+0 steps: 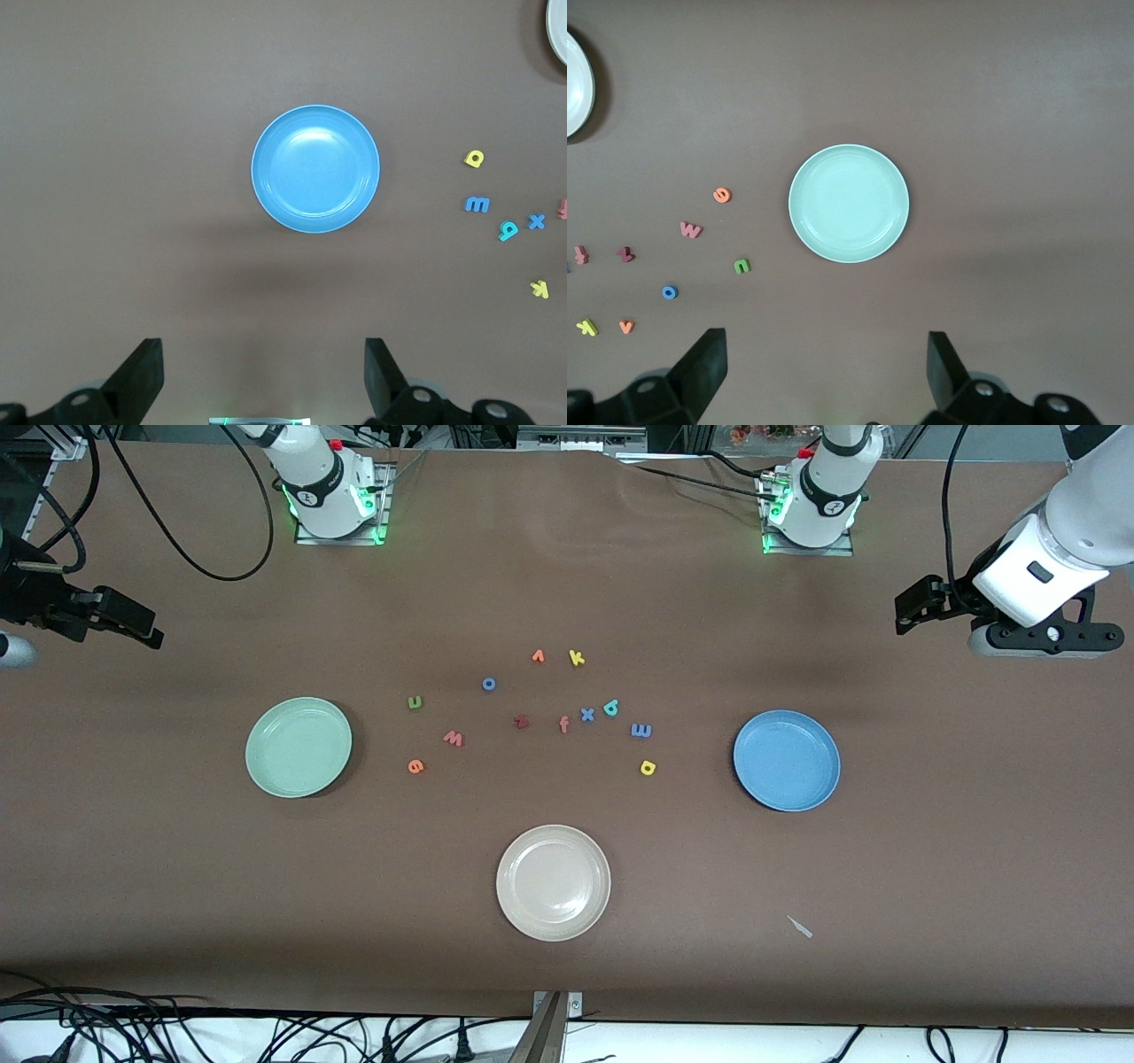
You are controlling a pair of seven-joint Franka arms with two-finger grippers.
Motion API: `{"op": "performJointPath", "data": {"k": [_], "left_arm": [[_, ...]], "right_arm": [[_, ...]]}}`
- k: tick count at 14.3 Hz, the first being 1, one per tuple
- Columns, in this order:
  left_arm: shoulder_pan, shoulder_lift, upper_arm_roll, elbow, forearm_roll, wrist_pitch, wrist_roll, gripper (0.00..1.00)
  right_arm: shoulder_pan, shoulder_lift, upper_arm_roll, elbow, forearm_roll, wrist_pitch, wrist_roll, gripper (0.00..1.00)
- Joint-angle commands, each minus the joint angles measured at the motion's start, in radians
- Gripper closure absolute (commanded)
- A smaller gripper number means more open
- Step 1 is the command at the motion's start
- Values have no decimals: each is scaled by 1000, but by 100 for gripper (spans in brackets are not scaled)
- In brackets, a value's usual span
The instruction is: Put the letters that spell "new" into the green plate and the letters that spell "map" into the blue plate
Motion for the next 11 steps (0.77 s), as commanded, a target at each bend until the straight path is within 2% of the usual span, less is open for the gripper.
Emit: {"op": "performJointPath", "data": {"k": [1, 11], "left_arm": [[11, 9, -6, 26, -18, -22, 17, 0], [11, 9, -6, 26, -18, -25, 17, 0]], "right_arm": [[-10, 9, 8, 22, -4, -15, -1, 0], [-13, 13, 3, 23, -10, -6, -7, 0]]}}
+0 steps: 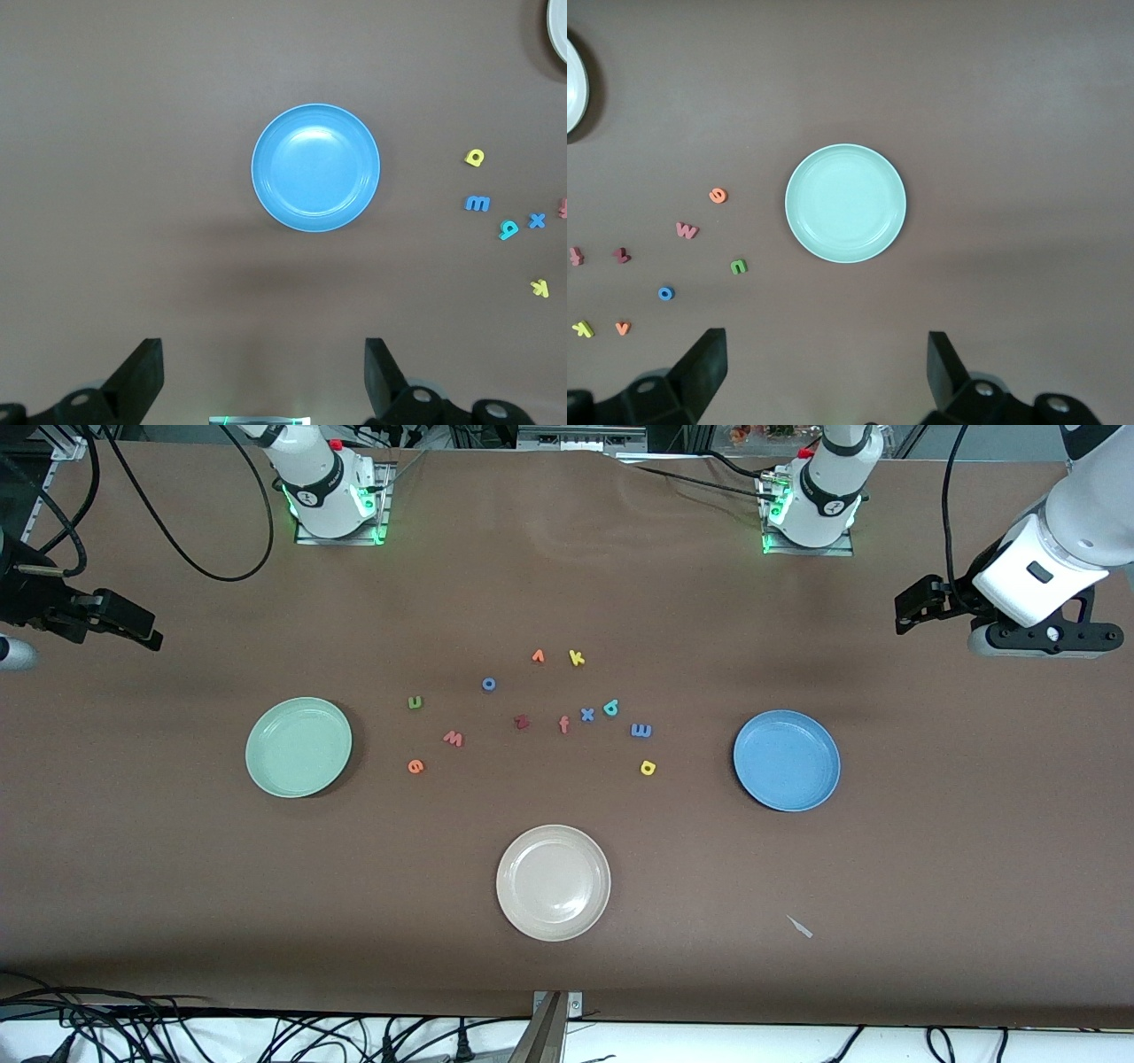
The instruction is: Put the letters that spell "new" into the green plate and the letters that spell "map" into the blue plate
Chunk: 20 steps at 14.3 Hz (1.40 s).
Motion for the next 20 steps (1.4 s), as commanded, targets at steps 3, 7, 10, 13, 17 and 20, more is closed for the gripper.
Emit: {"op": "performJointPath", "data": {"k": [3, 7, 10, 13, 17, 20], "left_arm": [[11, 8, -6, 26, -19, -23, 17, 0], [11, 8, -6, 26, -19, -23, 17, 0], [11, 8, -6, 26, -19, -23, 17, 0], [11, 8, -6, 26, -19, -24, 17, 0], [11, 8, -6, 26, -19, -24, 17, 0], [11, 8, -6, 26, -19, -24, 17, 0]], "right_arm": [[-10, 8, 5, 23, -4, -10, -5, 0], [-11, 8, 5, 23, -4, -16, -2, 0], [-14, 8, 3, 23, -4, -18, -1, 0], [-26, 8, 3, 23, 1, -18, -1, 0], [-26, 8, 3, 23, 1, -19, -1, 0], [-26, 8, 5, 23, -1, -19, -2, 0]]}}
